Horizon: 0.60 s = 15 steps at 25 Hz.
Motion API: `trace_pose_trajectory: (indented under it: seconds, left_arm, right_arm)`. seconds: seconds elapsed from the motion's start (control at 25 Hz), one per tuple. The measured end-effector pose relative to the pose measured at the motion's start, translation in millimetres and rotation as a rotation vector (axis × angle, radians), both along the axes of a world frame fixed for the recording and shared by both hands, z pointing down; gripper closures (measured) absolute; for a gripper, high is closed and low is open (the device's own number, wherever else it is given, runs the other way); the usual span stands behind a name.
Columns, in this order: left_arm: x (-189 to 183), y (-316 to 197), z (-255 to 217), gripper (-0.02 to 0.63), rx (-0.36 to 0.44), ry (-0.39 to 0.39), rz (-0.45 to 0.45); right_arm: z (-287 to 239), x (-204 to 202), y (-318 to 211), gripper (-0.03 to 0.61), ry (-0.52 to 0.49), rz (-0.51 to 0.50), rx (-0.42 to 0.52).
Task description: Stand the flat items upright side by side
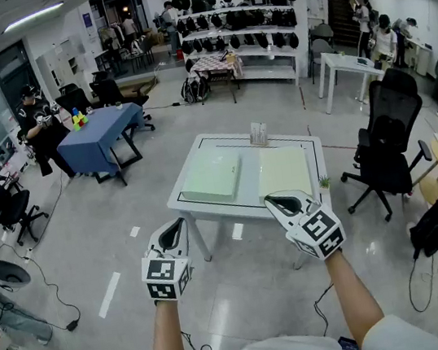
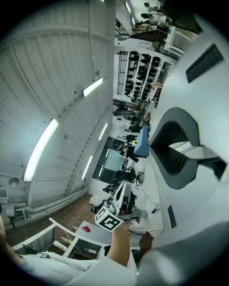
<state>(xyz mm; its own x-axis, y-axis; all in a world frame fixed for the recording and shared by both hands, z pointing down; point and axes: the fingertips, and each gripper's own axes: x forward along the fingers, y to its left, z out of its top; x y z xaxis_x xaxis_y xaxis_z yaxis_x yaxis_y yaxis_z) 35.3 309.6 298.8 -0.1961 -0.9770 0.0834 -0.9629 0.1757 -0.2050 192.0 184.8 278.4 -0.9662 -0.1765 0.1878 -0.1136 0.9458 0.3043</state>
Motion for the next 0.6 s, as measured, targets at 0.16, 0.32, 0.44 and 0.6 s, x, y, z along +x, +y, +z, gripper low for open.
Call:
trace_pose_trajectory:
  seconds: [0.16, 0.32, 0.44, 0.6]
  left_arm:
    - [2.6, -0.8, 3.0, 0.594, -0.016, -0.011, 0.01]
    - [-0.5, 1.7, 3.0, 0.594, -0.006, 0.004, 0.015]
    - [0.5, 3.5, 6.2, 0.592, -0.009, 0.0, 0.043]
    - [0.0, 5.3, 12.3, 0.588, -0.002, 0.005, 0.084]
  right_arm:
    - [-3.0, 3.5, -1.2, 0.552, -0.037, 0.004, -0.024]
    - [-3.0, 1.2, 6.2, 0.552, -0.062, -0.026, -0.059]
    - [5.4, -3.2, 11.0, 0.552, -0.027, -0.023, -0.059]
    - [13.3, -11.6, 14.9, 0.544, -0.034, -0.02, -0.088]
